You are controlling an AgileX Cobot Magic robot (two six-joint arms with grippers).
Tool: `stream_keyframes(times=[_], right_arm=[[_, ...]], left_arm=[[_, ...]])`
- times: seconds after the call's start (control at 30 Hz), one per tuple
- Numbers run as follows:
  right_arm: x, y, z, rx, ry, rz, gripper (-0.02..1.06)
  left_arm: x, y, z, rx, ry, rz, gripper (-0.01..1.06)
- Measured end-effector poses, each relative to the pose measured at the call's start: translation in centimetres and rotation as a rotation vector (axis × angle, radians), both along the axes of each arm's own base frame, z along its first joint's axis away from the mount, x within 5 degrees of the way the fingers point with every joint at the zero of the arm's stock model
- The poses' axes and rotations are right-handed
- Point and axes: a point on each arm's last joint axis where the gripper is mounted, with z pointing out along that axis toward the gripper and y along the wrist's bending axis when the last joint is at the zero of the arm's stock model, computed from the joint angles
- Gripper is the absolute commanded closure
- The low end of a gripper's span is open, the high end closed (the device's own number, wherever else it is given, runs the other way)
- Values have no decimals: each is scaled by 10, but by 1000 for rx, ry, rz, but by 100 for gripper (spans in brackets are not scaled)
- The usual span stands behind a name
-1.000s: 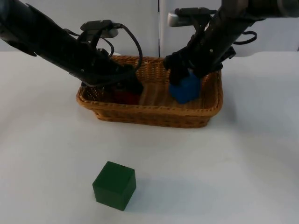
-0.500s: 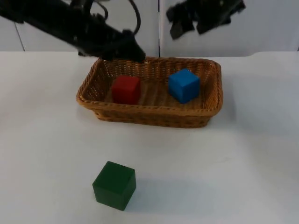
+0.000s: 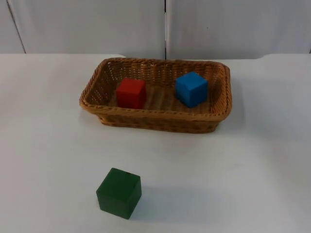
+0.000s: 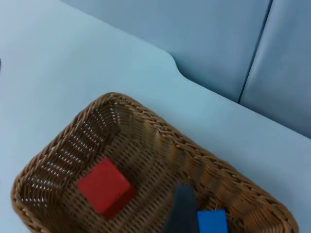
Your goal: Pick up one cube with each hand and place exactly two cubes into the same basket, leaving the remaining cube outside.
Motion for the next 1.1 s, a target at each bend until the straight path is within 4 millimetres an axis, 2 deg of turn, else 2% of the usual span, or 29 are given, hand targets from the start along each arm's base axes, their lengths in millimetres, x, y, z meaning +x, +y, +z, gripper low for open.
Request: stream_keyframes(times=[0.1, 0.2, 0.67, 0.83, 1.1], right_arm=[[-4, -1, 3, -7, 14, 5, 41], [-5, -2, 3, -15, 30, 8, 41], [-13, -4, 6, -32, 64, 26, 41], [-24, -10, -4, -15, 51, 16, 41], [-45, -22, -22, -17, 39, -8, 41]], left_arm=[[-6, 2, 10, 8, -4, 6, 23], [-9, 2, 13, 9, 11, -8, 23], [-19, 2, 10, 37, 78, -45, 23], [-34, 9, 9, 52, 55, 11, 23], [-53, 12, 7, 58, 78, 4, 23]])
